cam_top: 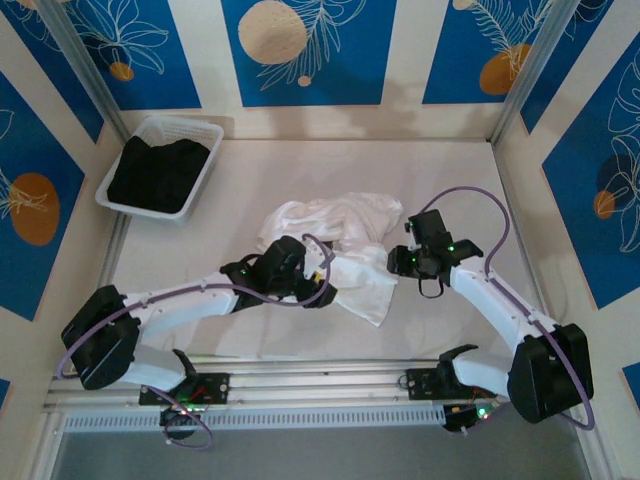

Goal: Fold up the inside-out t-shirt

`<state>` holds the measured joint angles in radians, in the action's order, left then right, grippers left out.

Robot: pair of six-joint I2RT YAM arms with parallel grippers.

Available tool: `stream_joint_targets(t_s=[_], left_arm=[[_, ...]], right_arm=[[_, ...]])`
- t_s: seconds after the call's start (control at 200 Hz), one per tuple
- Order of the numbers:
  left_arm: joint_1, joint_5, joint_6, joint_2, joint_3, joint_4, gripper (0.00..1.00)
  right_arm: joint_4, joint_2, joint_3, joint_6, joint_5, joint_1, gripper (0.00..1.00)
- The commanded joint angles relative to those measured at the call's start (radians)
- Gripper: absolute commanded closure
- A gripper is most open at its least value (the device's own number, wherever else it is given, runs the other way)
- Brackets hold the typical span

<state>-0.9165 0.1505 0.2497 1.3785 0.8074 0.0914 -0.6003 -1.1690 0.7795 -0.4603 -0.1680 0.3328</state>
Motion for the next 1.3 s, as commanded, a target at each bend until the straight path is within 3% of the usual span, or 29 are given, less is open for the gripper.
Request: stream_joint_targets(t_s=[0.0, 0.07, 0.15, 0.29, 0.46, 0.66, 0.755, 1.165, 1.295], left_arm=[[-0.084, -0.093, -0.118, -0.009, -0.010, 0.000, 0.40], [-0.194, -0.137, -0.282, 0.071, 0.043, -0.019, 0.40], [-0.261, -0.178, -0.435, 0.184, 0.117, -0.020, 0.40], [-0.293, -0.140, -0.653, 0.325, 0.188, -0.049, 0.40], [-0.292, -0.074, -0.757, 0.468, 0.287, -0.036, 0.38], [-0.281, -0.035, -0.770, 0.594, 0.390, 0.005, 0.38], [-0.274, -0.022, -0.755, 0.637, 0.435, 0.062, 0.42], [-0.197, 0.041, -0.577, 0.699, 0.521, 0.166, 0.99], [-0.156, 0.072, -0.482, 0.545, 0.413, 0.077, 1.00]], right_arm=[[0.040, -0.052, 0.036, 0.003, 0.100, 0.012, 0.60], [0.059, -0.073, 0.038, 0.003, 0.120, -0.031, 0.60], [0.096, -0.074, 0.037, -0.007, 0.222, -0.120, 0.60], [0.138, -0.067, 0.024, -0.014, 0.281, -0.224, 0.59], [0.156, -0.060, 0.002, -0.003, 0.315, -0.280, 0.60], [0.149, -0.036, -0.015, 0.018, 0.309, -0.296, 0.59], [0.144, -0.027, -0.017, 0.025, 0.311, -0.302, 0.59], [0.155, -0.008, -0.011, 0.030, 0.313, -0.312, 0.60], [0.170, 0.003, -0.007, 0.031, 0.315, -0.306, 0.60]])
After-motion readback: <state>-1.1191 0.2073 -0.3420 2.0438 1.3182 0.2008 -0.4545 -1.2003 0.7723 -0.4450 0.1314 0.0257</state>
